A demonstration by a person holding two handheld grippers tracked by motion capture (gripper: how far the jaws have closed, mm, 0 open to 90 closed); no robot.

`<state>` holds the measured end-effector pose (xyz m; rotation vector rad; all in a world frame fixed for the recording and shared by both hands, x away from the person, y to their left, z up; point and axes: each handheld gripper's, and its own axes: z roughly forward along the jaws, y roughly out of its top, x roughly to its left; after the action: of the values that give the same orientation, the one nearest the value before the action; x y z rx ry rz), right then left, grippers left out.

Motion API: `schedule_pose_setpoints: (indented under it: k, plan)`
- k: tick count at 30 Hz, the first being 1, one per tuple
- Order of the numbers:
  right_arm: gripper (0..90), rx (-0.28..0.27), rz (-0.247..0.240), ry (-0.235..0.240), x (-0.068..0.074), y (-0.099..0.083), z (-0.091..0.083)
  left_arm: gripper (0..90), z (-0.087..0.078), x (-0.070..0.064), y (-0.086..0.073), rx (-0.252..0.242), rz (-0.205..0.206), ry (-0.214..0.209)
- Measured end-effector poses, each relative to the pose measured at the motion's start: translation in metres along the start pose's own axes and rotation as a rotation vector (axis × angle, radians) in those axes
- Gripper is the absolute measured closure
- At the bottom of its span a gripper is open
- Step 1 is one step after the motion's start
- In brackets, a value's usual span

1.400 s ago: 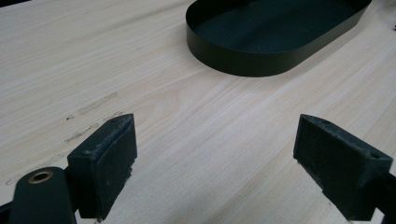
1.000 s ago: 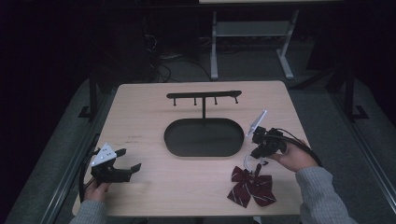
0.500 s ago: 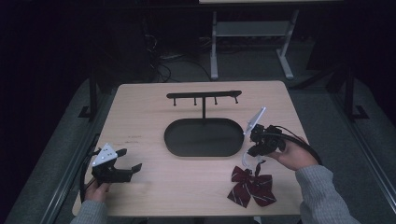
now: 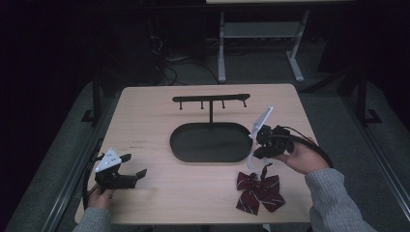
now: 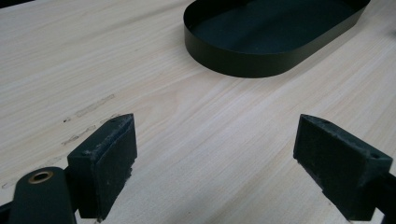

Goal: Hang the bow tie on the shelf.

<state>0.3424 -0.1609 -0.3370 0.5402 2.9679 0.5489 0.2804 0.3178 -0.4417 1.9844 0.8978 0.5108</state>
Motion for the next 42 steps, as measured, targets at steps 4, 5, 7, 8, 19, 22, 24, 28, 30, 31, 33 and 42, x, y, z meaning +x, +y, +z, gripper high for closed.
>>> schedule_pose_setpoints:
  k: [4,5,7,8,19,22,24,28,30,31,33,42]
  plan:
    - [88.1,-0.004,-0.016,-0.001,0.0,0.007,-0.004,12.9,0.0,0.0,0.0,0.004,0.002,-0.002]
    - [88.2,-0.008,-0.015,0.002,0.0,0.009,-0.005,12.9,0.0,0.001,0.0,0.002,0.003,-0.001]
    - [88.2,-0.011,-0.021,0.0,0.0,0.011,-0.007,12.9,0.0,0.001,-0.001,0.006,-0.001,-0.001]
    - [88.2,-0.011,-0.021,0.0,0.0,0.011,-0.007,12.9,0.0,0.001,-0.001,0.006,-0.001,-0.001]
    - [88.2,-0.024,-0.051,0.0,-0.001,0.031,-0.019,12.9,0.0,0.001,0.0,0.0,-0.007,-0.001]
    - [88.2,-0.028,-0.055,0.004,-0.002,0.035,-0.02,12.9,-0.001,0.001,0.0,-0.002,-0.009,-0.002]
    - [88.2,-0.029,-0.058,0.005,-0.003,0.038,-0.021,12.9,-0.001,0.001,0.0,-0.002,-0.01,-0.002]
    - [88.2,-0.034,-0.061,0.007,-0.005,0.044,-0.024,12.9,-0.001,0.002,0.0,-0.003,-0.01,0.0]
    - [88.2,-0.041,-0.067,0.007,-0.006,0.046,-0.025,12.9,0.0,0.001,0.0,-0.003,-0.01,0.0]
    - [88.2,-0.04,-0.064,0.007,-0.006,0.047,-0.026,12.9,0.0,0.001,0.0,-0.003,-0.009,0.0]
    - [88.2,-0.04,-0.071,0.002,-0.007,0.049,-0.028,12.9,0.0,0.001,0.0,-0.003,-0.011,0.0]
    - [88.2,-0.038,-0.073,-0.003,-0.008,0.056,-0.034,12.9,0.0,0.002,0.0,-0.004,-0.009,-0.001]
